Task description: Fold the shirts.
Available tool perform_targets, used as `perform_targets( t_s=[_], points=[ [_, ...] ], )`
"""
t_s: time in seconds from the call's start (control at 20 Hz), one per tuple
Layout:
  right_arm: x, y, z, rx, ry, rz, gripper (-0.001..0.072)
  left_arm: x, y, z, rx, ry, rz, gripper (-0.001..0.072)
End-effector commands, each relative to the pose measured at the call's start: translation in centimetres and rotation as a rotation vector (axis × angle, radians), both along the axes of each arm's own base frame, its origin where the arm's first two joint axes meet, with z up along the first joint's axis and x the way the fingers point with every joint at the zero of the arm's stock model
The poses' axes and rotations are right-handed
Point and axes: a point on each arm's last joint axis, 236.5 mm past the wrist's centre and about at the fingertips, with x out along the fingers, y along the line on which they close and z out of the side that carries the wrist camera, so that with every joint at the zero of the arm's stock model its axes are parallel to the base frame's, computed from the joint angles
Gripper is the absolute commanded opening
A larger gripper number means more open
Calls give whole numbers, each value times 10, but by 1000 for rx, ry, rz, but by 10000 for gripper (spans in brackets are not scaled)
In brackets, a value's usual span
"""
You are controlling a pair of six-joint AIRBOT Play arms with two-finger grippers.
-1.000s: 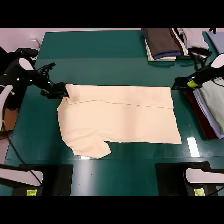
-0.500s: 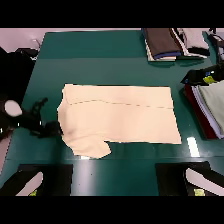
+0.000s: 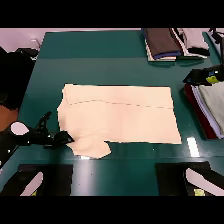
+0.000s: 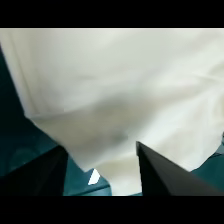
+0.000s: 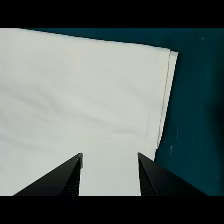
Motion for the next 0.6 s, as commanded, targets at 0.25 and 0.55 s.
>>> perform_targets(
  t_s=[0.25,0.55],
  points=[
    [-27,1,-20,29,105,11,402,10,-14,12,-67,-84,-38,25],
    [-141,-49,-136,138,423,-225,407,27,-8,39,-29,-171,-122,25]
  ],
)
